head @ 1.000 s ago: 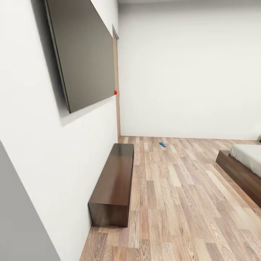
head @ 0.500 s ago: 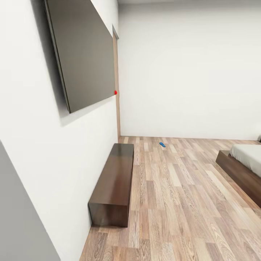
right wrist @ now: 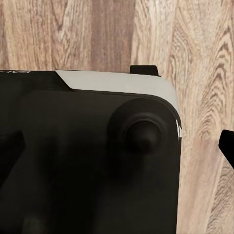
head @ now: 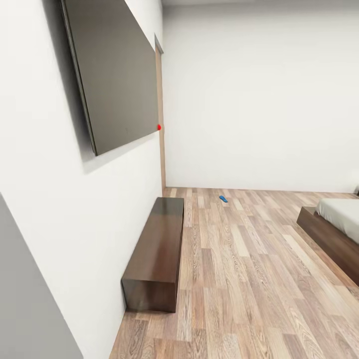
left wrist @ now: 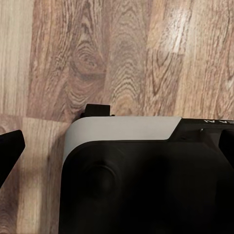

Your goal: In the bedroom, move the book from the bed onto either nightstand, and place the two sandals side by side next to the bed.

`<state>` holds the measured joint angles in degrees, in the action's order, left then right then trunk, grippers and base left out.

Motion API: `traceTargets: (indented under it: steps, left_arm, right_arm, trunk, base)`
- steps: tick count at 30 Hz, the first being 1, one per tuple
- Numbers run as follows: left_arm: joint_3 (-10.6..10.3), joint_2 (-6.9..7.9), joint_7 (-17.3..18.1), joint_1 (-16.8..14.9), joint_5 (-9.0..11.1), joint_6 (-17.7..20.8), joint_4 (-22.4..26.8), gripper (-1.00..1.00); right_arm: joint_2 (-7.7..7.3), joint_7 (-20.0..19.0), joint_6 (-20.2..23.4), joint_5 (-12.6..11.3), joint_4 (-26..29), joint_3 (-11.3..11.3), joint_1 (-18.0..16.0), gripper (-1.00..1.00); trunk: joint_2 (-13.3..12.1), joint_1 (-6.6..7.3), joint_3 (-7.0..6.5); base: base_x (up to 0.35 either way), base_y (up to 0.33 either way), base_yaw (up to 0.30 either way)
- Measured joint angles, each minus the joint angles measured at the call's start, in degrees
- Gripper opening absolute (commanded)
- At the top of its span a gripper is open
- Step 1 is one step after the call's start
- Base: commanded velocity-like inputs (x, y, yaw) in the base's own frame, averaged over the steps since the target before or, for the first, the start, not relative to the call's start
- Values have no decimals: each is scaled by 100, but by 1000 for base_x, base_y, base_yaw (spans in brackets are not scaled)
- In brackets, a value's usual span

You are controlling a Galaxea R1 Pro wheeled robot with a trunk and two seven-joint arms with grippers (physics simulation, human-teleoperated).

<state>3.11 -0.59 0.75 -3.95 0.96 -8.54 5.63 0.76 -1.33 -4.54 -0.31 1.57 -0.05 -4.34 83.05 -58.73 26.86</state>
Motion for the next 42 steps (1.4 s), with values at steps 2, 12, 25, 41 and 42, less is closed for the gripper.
traceTargets:
  steps: [2,12,25,41,42]
  left_arm:
    - [0,0,0,0,0,0,0,100]
    - [0,0,0,0,0,0,0,100]
    - [0,0,0,0,0,0,0,100]
    - [0,0,0,0,0,0,0,100]
    - [0,0,0,0,0,0,0,100]
  right_arm:
    - [0,0,0,0,0,0,0,100]
    - [0,0,0,0,0,0,0,100]
    - [0,0,0,0,0,0,0,100]
    - [0,0,0,0,0,0,0,100]
    - [0,0,0,0,0,0,0,100]
  trunk:
    - [0,0,0]
    - [0,0,0]
    - [0,0,-1]
    - [0,0,-1]
    - [0,0,-1]
  base:
    - [0,0,0]
    - [0,0,0]
    - [0,0,0]
    - [0,0,0]
    - [0,0,0]
